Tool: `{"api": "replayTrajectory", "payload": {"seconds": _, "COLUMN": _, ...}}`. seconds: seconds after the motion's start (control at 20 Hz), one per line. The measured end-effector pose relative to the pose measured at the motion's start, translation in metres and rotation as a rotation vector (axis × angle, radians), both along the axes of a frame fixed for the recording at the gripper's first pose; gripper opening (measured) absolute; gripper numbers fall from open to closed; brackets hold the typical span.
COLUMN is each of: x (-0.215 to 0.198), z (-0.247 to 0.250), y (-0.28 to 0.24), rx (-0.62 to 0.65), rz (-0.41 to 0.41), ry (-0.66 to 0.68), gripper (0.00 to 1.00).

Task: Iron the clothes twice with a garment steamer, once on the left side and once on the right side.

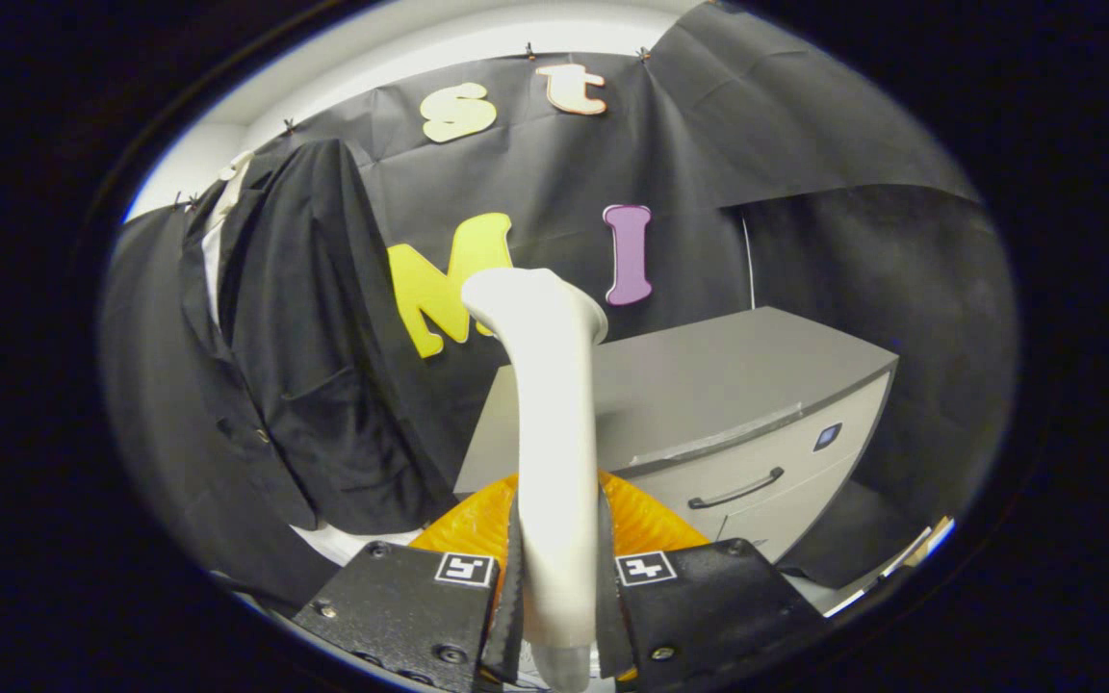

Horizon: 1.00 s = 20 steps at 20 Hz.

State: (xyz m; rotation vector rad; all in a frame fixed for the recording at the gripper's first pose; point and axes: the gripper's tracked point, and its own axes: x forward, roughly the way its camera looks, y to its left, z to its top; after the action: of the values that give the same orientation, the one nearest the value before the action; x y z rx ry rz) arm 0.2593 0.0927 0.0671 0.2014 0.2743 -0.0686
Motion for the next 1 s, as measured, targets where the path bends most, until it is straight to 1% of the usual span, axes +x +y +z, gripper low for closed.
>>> {"api": "replayTrajectory", "payload": {"seconds": 0.4, "x": -0.047, "z": 0.002, "y": 0.050, "rx": -0.030, "rz": 0.037, "ry": -0.020, "gripper": 0.33}}
{"api": "replayTrajectory", "payload": {"seconds": 0.75, "x": -0.079, "z": 0.018, "y": 0.098, "rx": -0.061, "rz": 0.085, "ry": -0.076, "gripper": 0.33}}
{"api": "replayTrajectory", "payload": {"seconds": 1.0, "x": -0.093, "z": 0.033, "y": 0.124, "rx": -0.078, "rz": 0.114, "ry": -0.120, "gripper": 0.33}}
